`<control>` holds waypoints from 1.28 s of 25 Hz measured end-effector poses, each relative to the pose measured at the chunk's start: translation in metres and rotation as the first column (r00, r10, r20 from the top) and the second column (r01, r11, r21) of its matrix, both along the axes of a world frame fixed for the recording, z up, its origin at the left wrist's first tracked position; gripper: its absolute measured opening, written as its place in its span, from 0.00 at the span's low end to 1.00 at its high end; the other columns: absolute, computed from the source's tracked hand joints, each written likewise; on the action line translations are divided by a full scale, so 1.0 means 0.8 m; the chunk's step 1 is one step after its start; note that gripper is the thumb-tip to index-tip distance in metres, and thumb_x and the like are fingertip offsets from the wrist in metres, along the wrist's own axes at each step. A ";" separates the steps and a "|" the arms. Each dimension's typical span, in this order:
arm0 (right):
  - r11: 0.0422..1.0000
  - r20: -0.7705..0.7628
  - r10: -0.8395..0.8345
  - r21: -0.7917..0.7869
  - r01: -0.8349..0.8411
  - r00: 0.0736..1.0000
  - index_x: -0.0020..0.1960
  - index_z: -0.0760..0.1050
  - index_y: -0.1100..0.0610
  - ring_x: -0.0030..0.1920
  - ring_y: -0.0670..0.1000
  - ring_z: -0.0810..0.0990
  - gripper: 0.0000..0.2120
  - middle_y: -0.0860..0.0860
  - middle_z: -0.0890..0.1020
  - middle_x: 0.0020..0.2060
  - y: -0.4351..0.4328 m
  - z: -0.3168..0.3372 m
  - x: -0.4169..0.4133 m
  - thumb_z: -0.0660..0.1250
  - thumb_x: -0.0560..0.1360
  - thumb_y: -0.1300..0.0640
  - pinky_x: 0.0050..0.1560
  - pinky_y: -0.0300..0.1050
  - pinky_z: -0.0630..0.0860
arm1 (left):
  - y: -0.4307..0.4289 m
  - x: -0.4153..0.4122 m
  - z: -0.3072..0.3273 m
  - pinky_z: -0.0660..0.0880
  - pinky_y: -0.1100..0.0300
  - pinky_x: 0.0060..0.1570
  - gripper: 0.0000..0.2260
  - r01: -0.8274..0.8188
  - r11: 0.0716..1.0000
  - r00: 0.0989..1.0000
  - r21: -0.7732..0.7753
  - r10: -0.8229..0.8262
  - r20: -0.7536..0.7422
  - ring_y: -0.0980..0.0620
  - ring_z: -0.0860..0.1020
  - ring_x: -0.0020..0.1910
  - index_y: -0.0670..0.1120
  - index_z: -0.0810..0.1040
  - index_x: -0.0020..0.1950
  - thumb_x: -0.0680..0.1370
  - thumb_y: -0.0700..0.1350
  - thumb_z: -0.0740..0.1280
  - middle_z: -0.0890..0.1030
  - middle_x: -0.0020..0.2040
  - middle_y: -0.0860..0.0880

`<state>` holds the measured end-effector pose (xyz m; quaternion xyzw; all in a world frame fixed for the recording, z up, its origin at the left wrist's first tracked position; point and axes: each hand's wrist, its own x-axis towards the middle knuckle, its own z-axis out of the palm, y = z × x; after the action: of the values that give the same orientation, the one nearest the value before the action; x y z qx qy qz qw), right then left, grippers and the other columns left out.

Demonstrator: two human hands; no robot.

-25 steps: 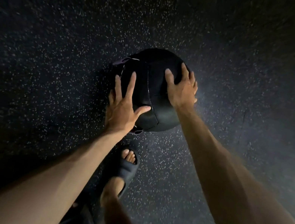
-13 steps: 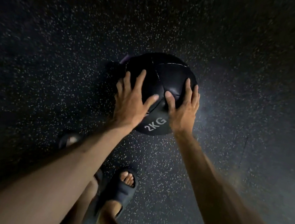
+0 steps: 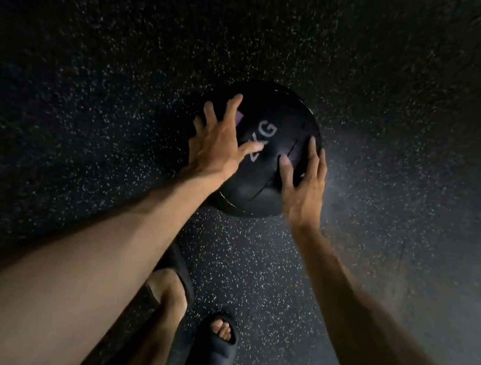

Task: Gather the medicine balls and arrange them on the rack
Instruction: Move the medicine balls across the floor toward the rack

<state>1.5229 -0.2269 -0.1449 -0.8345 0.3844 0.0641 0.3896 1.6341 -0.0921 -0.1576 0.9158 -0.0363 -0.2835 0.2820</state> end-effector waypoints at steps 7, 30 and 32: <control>0.998 -0.211 -0.068 0.002 0.070 0.975 0.81 0.51 0.41 0.80 0.61 0.51 0.33 0.54 0.52 0.81 -0.031 0.000 0.137 0.56 0.80 0.34 0.77 0.66 0.53 | -0.011 0.021 0.011 0.63 0.35 0.70 0.38 0.125 0.992 0.968 0.007 -0.124 0.218 0.36 0.55 0.78 0.54 0.54 0.81 0.76 0.67 0.63 0.49 0.80 0.37; 0.991 -0.161 -0.130 -0.011 0.130 0.978 0.78 0.60 0.54 0.71 0.63 0.69 0.31 0.61 0.69 0.72 -0.226 -0.025 0.376 0.53 0.82 0.38 0.71 0.58 0.67 | -0.137 0.209 0.004 0.61 0.32 0.72 0.46 0.107 0.994 0.992 -0.031 -0.105 0.065 0.33 0.48 0.79 0.60 0.43 0.81 0.74 0.60 0.71 0.41 0.81 0.41; 0.998 -0.063 -0.045 -0.044 0.042 0.997 0.79 0.57 0.51 0.74 0.61 0.64 0.31 0.58 0.64 0.75 -0.218 -0.026 0.355 0.53 0.82 0.37 0.71 0.61 0.67 | -0.164 0.253 0.007 0.61 0.33 0.72 0.45 0.081 0.997 0.996 -0.016 -0.081 0.031 0.32 0.48 0.78 0.62 0.43 0.81 0.75 0.60 0.71 0.42 0.81 0.40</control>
<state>1.8072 -0.4010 -0.1655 -0.8316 0.4160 0.0740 0.3605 1.8365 -0.2231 -0.1521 0.9154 -0.0800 -0.2805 0.2775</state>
